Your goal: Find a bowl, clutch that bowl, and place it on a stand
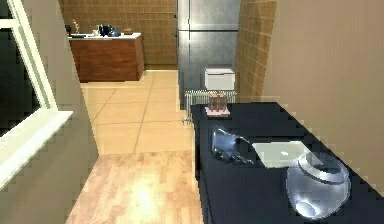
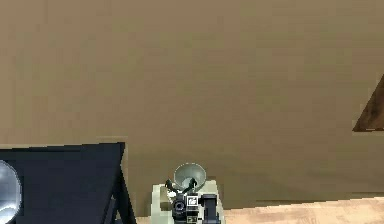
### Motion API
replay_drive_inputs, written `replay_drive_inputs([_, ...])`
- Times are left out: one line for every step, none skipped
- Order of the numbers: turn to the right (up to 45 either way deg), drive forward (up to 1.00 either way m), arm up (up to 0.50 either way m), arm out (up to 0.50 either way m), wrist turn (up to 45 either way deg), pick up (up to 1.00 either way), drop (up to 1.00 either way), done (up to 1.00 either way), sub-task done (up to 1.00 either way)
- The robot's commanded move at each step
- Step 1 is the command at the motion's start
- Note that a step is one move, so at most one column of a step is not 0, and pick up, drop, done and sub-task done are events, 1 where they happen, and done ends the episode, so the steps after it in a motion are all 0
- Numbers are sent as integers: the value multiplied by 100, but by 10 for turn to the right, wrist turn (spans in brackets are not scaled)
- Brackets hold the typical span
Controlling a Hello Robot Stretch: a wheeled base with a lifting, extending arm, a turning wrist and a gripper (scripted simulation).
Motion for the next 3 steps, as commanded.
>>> replay_drive_inputs([0, 0, -32, 0, 0, 0, 0, 0, 0])
replay_drive_inputs([0, 0, 0, 0, 0, 0, 100, 0, 0])
replay_drive_inputs([0, 0, 10, 0, 0, 0, 0, 0, 0])
